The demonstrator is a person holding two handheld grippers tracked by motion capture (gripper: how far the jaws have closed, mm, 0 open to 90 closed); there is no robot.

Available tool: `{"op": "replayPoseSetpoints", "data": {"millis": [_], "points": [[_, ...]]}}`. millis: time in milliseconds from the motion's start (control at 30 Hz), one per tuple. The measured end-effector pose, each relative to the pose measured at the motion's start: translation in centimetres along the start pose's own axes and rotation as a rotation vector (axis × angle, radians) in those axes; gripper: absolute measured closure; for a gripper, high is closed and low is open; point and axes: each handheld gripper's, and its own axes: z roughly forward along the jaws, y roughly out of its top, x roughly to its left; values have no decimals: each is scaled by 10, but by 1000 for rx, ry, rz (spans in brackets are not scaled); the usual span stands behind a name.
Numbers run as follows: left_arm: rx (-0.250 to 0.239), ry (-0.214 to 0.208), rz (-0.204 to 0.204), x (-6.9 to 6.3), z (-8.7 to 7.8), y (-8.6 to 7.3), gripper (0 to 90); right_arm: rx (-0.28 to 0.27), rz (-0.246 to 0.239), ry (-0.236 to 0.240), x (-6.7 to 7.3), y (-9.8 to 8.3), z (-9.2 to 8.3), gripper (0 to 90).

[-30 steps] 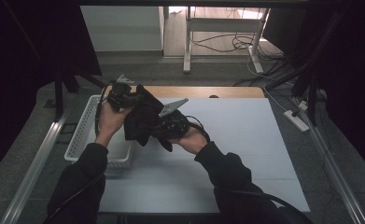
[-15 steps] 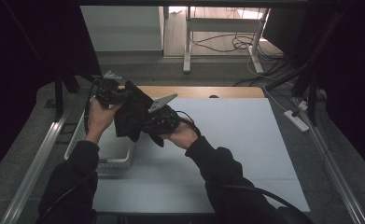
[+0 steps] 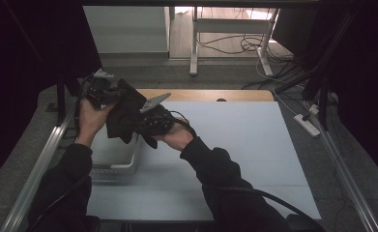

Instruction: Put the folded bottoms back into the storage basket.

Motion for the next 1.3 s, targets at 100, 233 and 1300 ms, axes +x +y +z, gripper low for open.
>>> {"op": "replayPoseSetpoints", "data": {"millis": [100, 233, 1300], "points": [[-3, 13, 2, 4, -6, 1, 770, -3, -9, -1, 2, 6, 3, 776], [-12, 25, -3, 9, -13, 1, 770, -11, -16, 1, 3, 13, 9, 776], [30, 62, -58, 39, -7, -31, 770, 2, -1, 28, 15, 27, 57, 774]]}}
